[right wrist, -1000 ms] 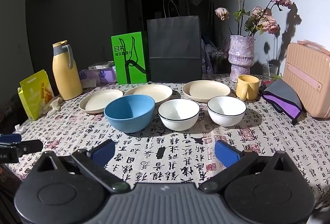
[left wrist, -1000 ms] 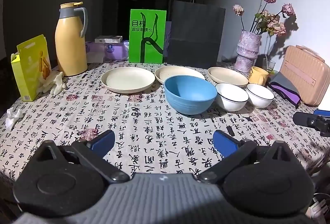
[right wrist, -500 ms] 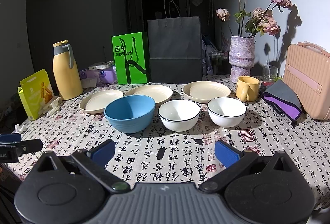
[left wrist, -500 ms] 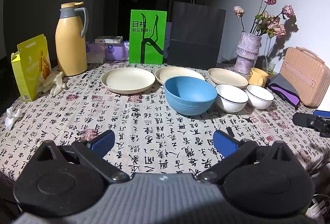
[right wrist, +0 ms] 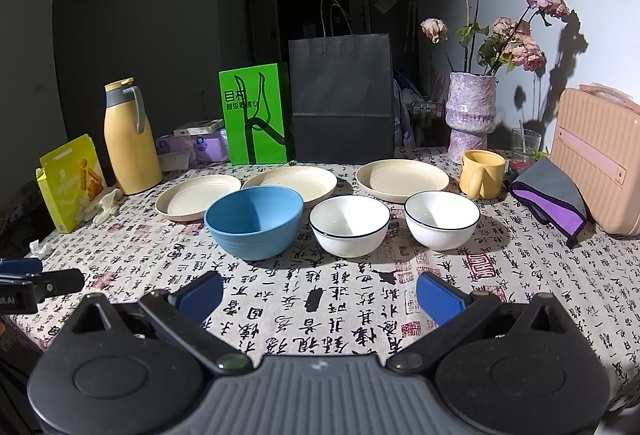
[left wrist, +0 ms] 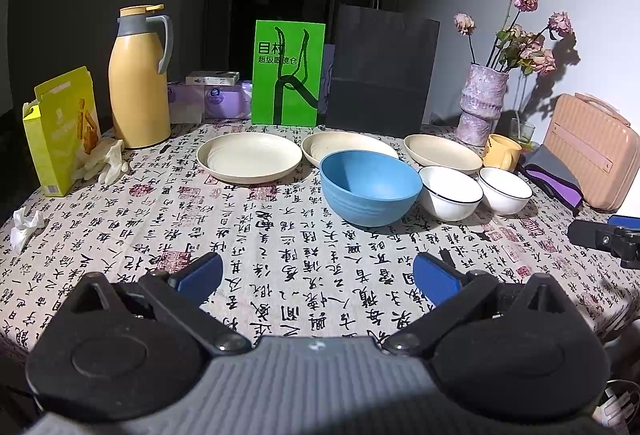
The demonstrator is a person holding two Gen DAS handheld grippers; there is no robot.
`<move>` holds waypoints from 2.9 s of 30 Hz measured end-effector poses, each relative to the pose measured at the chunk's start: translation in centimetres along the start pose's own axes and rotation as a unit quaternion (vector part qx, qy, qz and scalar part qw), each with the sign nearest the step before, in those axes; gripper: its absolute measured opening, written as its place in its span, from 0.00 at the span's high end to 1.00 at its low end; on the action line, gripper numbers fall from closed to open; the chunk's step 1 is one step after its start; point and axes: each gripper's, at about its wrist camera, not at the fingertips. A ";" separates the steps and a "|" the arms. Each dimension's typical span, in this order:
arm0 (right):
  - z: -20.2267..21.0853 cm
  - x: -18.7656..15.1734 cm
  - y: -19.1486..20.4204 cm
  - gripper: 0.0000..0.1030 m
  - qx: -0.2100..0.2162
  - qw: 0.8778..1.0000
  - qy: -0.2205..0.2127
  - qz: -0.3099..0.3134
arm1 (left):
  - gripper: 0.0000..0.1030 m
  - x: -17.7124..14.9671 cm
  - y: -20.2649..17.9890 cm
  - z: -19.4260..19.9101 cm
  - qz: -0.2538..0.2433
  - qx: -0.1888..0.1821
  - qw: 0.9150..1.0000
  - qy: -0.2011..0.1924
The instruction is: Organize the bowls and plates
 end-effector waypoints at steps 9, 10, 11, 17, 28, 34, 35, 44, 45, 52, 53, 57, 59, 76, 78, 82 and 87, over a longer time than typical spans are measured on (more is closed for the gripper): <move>-0.1 0.2 0.3 0.00 0.002 1.000 0.001 0.001 | 0.00 0.0 0.0 -0.1 0.005 -0.001 1.000 -0.004; -0.1 0.2 0.3 0.00 0.002 1.000 0.001 0.001 | 0.00 0.0 0.0 -0.1 0.005 -0.001 1.000 -0.004; -0.2 0.2 0.3 0.00 0.002 1.000 0.001 0.001 | 0.00 0.0 0.0 -0.1 0.005 -0.002 1.000 -0.005; -0.2 0.1 0.3 0.00 0.002 1.000 0.001 0.000 | 0.00 0.0 0.0 -0.1 0.006 -0.004 1.000 -0.007; -0.3 0.1 0.2 0.00 0.002 1.000 0.002 0.000 | 0.00 0.1 -0.1 -0.1 0.007 -0.005 1.000 -0.009; -0.3 0.1 0.2 0.00 0.002 1.000 0.002 0.000 | 0.00 0.1 -0.2 -0.1 0.007 -0.005 1.000 -0.010; -0.4 0.2 0.3 0.00 0.003 1.000 0.002 0.000 | 0.00 0.1 -0.2 -0.1 0.007 -0.005 1.000 -0.010; -1.0 -0.2 0.2 0.00 0.004 1.000 0.003 -0.004 | 0.00 0.5 -0.3 -0.5 0.009 -0.002 1.000 -0.009; -1.0 -0.1 0.2 0.00 0.004 1.000 0.003 -0.004 | 0.00 0.6 -0.3 -0.6 0.010 -0.002 1.000 -0.009; -1.9 0.3 0.0 0.00 0.004 1.000 0.007 -0.009 | 0.00 0.9 0.3 -1.4 0.016 -0.001 1.000 -0.007; -2.0 0.4 0.1 0.00 0.004 1.000 0.007 -0.010 | 0.00 0.8 0.5 -1.5 0.017 -0.001 1.000 -0.007; -2.5 0.7 0.2 0.00 0.006 1.000 0.008 -0.010 | 0.00 1.1 0.9 -1.8 0.021 0.000 1.000 -0.007; -2.8 0.9 0.3 0.00 0.008 1.000 0.008 -0.011 | 0.00 1.2 1.2 -2.0 0.023 0.000 1.000 -0.007; -6.8 3.3 2.1 0.00 0.022 1.000 0.018 -0.007 | 0.00 3.2 4.0 -5.4 0.041 0.006 0.999 -0.002; -7.4 3.7 2.4 0.00 0.023 1.000 0.019 -0.005 | 0.00 3.5 4.4 -6.0 0.043 0.008 0.999 -0.001; -8.9 4.4 2.8 0.00 0.025 0.999 0.022 -0.004 | 0.00 3.9 5.3 -7.1 0.058 0.008 0.998 0.001; -10.7 5.2 3.4 0.00 0.030 0.999 0.028 0.000 | 0.00 4.6 6.6 -8.4 0.066 0.016 0.998 0.004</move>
Point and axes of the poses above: each gripper's, at about its wrist camera, not at the fingertips, and z roughly against the way its jaws point, y to its left, x to its top, and after that the axes turned 14 degrees about -z, right-handed
